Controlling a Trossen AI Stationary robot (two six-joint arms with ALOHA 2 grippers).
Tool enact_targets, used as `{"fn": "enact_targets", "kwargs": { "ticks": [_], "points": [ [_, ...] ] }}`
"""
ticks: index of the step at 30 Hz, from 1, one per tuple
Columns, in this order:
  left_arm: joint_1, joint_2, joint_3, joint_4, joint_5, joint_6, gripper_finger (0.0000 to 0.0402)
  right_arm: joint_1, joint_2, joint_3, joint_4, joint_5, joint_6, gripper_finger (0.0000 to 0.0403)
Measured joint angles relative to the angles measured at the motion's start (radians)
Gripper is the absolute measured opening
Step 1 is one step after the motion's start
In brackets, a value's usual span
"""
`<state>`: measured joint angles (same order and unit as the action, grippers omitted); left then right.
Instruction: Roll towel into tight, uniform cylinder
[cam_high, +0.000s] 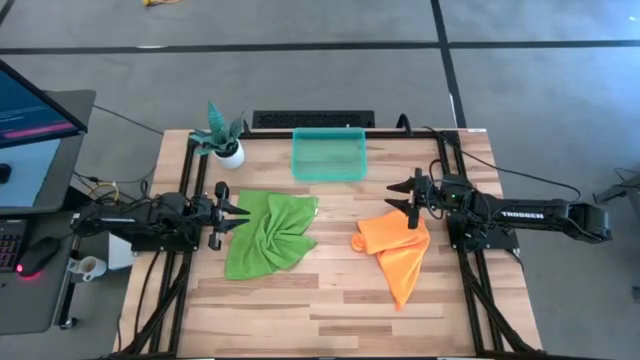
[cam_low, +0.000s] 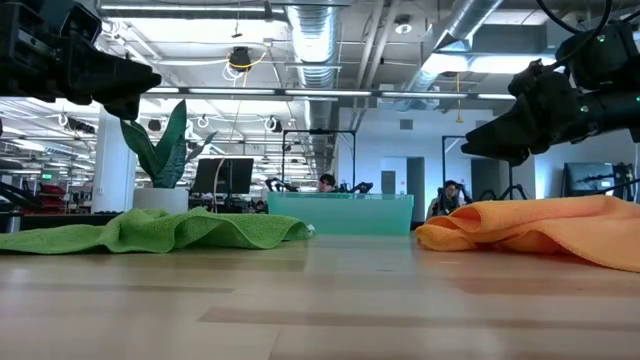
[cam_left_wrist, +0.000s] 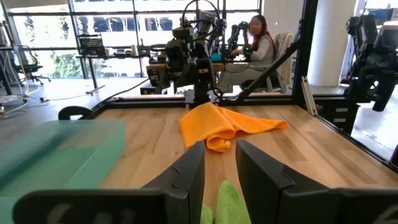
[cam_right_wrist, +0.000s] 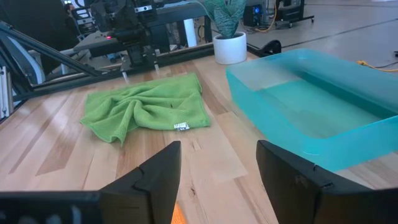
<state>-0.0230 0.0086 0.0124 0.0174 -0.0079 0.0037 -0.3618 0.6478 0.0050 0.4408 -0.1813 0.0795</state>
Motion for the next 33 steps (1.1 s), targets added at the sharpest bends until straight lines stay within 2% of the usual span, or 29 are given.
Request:
{"fn": "enact_targets", "kwargs": {
  "ticks": [8,22,26,33],
  "points": [
    [0.0,0.0,0.0,-0.001,0.0,0.033,0.0082,0.0,0.0,0.0,0.0,0.0,0.0,0.023],
    [0.0,0.0,0.0,-0.001,0.0,-0.005,0.0087,0.0,0.0,0.0,0.0,0.0,0.0,0.023],
    [0.0,0.0,0.0,-0.001,-0.007,-0.029,0.0117,0.0,0.0,0.0,0.0,0.0,0.0,0.023],
    [0.0,0.0,0.0,0.004,-0.044,-0.053,0.0195,0.0,0.0,0.0,0.0,0.0,0.0,0.023]
  ]
}}
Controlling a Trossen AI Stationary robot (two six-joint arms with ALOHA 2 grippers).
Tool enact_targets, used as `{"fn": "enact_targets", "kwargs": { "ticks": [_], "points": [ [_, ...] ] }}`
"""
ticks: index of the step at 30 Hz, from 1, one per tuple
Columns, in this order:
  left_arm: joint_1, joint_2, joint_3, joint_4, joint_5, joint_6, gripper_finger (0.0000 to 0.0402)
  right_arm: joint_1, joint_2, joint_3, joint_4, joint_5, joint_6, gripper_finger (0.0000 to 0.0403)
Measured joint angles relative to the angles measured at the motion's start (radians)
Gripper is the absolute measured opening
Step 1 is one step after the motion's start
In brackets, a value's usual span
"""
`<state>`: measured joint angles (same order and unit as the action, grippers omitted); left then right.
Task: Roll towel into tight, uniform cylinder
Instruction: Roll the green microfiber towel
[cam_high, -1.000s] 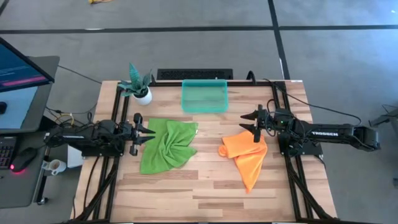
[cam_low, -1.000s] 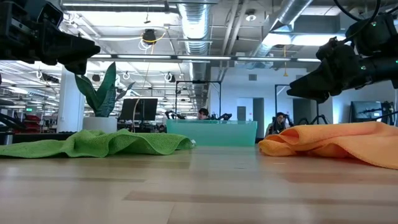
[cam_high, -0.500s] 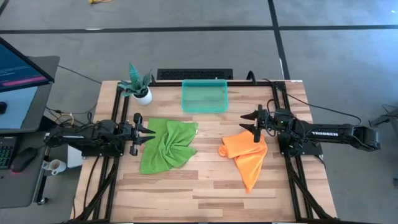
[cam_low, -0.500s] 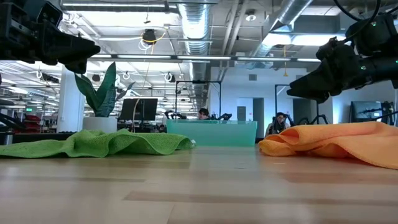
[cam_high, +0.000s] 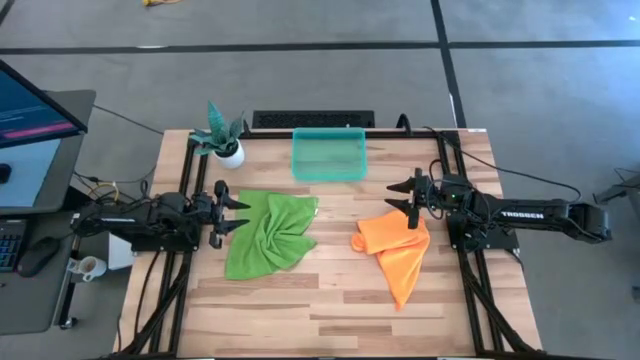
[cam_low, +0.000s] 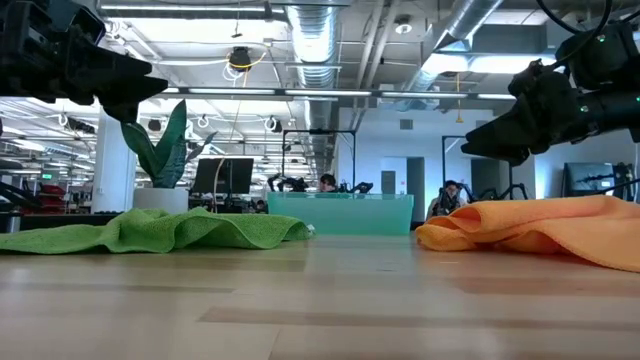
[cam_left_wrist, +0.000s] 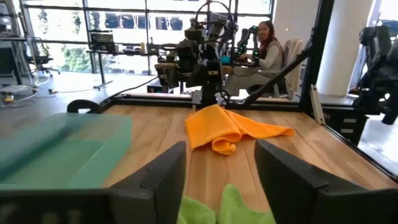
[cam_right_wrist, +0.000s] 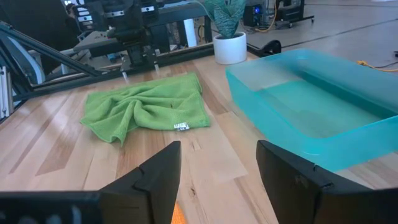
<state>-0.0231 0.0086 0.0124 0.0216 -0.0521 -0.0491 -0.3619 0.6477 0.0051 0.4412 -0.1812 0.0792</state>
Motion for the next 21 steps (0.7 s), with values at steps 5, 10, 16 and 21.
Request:
{"fn": "enact_targets", "kwargs": {
  "ticks": [5,10,16,21],
  "points": [
    [0.0,0.0,0.0,-0.001,0.014,-0.033,0.0222,0.0,0.0,0.0,0.0,0.0,0.0,0.023],
    [0.0,0.0,0.0,-0.001,0.014,-0.117,0.0224,0.0,0.0,0.0,0.0,0.0,0.0,0.023],
    [0.0,0.0,0.0,-0.002,0.018,-0.139,0.0222,0.0,0.0,0.0,0.0,0.0,0.0,0.023],
    [0.0,0.0,0.0,0.018,0.018,-0.187,0.0222,0.0,0.0,0.0,0.0,0.0,0.0,0.023]
  ]
}}
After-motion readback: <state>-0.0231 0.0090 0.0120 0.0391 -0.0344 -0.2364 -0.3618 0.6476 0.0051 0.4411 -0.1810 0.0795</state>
